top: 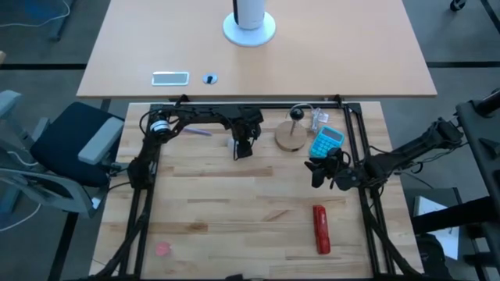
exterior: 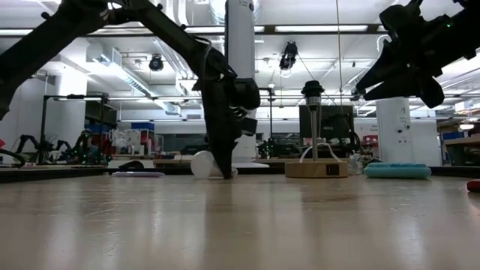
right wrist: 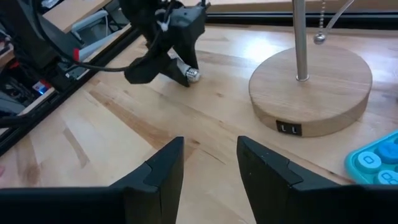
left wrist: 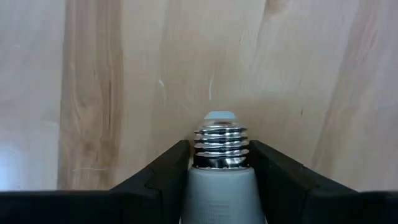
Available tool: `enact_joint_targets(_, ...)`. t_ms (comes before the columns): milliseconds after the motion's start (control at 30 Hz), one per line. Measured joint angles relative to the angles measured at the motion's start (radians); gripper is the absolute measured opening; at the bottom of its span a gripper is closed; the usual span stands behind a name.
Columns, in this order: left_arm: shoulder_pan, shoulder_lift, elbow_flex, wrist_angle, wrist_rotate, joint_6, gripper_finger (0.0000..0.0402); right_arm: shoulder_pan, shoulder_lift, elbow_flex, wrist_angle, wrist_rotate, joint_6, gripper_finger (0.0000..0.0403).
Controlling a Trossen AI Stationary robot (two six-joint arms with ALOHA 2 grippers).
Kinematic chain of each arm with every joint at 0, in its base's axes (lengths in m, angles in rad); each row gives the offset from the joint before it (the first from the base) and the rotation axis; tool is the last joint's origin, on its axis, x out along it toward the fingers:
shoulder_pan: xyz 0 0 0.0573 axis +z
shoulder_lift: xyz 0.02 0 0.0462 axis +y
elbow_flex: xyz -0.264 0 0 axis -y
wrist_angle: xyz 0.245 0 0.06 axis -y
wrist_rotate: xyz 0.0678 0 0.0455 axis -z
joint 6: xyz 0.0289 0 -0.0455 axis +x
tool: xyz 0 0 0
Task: Screw lightbulb
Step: Insert the lightbulb into the lamp
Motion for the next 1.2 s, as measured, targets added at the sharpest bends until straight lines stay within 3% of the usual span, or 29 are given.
enact_joint_targets(133, -0.008, -0.003, -0.016, 0.012, -0.008, 0.006, 0.0133, 0.0, 0.0, 0.0, 0.0, 0.0, -0.001, 0.0138)
enact_joint_targets(433, -0.031, -0.07, -0.03, 0.0, -0.035, 0.011, 0.0132, 0.0, 0.001, 0.0, 0.0, 0.0, -0.011, 0.014)
enact_joint_targets(633, -0.044, -0.247, -0.026, 0.048, -0.026, 0.016, 0.0132, 0.0, 0.001, 0.0, 0.0, 0.001, -0.023, 0.0142)
enact_joint_targets(733, -0.044, -0.346, -0.041, 0.161, 0.011, 0.016, 0.0132, 0.0, 0.001, 0.0, 0.002, 0.007, -0.043, 0.0138)
enact_joint_targets(867, -0.045, -0.543, -0.127, 0.548, 0.245, -0.035, 0.0132, 0.0, 0.001, 0.0, 0.052, 0.081, -0.14, 0.0132)
enact_joint_targets(967, -0.045, -0.657, -0.272, 0.93, 0.451, -0.106, 0.0132, 0.0, 0.005, 0.0, 0.192, 0.187, -0.331, 0.013)
enact_joint_targets(1100, -0.07, -0.723, -0.505, 1.543, 0.586, -0.238, 0.0132, 0.0, 0.054, 0.0, 0.612, 0.212, -0.83, 0.0137)
enact_joint_targets(1200, -0.096, -0.726, -0.633, 1.914, 0.581, -0.283, 0.0132, -0.001, 0.123, 0.0, 1.022, 0.128, -1.199, 0.0144)
